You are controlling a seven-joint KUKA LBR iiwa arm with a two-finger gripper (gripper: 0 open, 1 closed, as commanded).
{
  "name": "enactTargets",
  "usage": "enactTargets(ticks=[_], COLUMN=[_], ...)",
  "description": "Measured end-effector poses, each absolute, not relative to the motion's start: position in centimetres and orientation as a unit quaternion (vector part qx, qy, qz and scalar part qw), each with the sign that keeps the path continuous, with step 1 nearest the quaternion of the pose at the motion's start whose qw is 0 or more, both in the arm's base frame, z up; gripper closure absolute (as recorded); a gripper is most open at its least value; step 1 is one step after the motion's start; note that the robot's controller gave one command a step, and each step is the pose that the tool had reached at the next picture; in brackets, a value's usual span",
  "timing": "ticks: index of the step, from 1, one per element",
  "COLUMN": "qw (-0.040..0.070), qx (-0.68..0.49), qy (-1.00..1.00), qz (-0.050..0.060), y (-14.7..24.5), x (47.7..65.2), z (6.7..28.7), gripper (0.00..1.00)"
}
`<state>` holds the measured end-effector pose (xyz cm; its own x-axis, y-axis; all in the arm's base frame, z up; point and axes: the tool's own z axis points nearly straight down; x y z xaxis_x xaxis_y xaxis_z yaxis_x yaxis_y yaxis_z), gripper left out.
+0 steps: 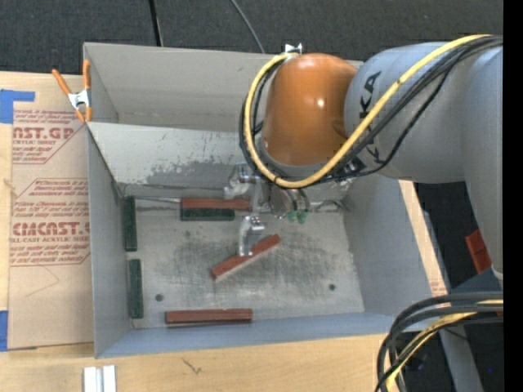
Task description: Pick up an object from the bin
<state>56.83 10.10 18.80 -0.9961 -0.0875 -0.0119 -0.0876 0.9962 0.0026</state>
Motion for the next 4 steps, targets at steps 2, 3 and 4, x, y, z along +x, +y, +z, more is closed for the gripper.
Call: enactTargets(ticks=[2, 3, 4], qw=[0.012, 0.012, 0.002], qx=[-0.107, -0.107, -0.165], qy=[0.994, 0.994, 0.986], qz=[0.002, 0.002, 0.001], y=[4.5, 4.5, 4.1], x=[58.1, 58.1, 57.0], z=[7.9, 7.9, 20.4], gripper=[1.00, 1.00, 1.00])
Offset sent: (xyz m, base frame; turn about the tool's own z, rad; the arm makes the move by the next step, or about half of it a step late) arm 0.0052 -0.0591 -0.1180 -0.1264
